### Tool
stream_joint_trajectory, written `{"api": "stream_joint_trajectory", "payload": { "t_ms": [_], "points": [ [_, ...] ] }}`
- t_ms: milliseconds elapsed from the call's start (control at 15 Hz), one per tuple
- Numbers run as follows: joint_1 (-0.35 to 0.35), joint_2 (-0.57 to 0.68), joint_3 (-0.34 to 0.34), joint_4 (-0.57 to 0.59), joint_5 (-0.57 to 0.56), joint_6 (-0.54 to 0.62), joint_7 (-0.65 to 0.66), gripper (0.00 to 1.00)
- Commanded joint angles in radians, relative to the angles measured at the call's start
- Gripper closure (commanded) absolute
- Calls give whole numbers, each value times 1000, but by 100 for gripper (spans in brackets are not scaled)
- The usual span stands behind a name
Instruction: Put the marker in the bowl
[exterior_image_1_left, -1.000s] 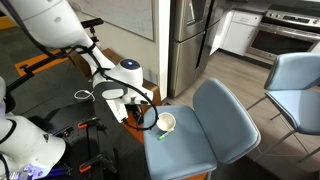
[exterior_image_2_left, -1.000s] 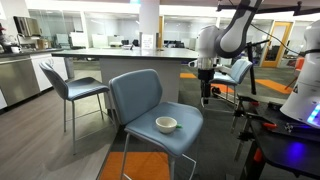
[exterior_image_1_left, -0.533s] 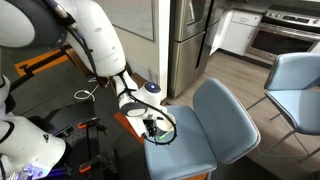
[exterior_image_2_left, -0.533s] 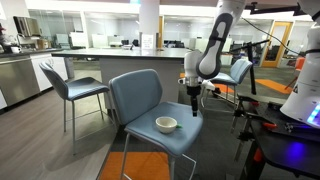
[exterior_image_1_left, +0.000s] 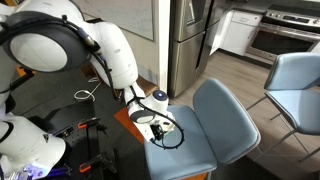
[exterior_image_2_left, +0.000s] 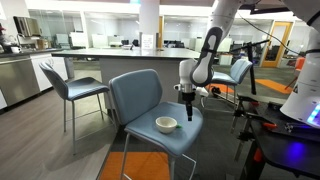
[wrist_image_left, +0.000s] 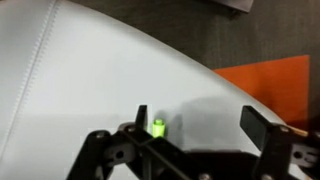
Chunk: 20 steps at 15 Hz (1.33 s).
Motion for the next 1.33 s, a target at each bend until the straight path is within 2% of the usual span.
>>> {"api": "stream_joint_trajectory", "payload": {
  "t_ms": [0,333,667,1200,1267],
  "points": [
    [-11,1,8,2,-22,-2,16,0],
    [-22,16,18,15,-29,13,-6,0],
    [2,123,-10,131,-85,30,-11,0],
    [-66,276,27,292,-144,33,-92,0],
    [-67,283,31,300,-146,40,-92,25]
  ]
}}
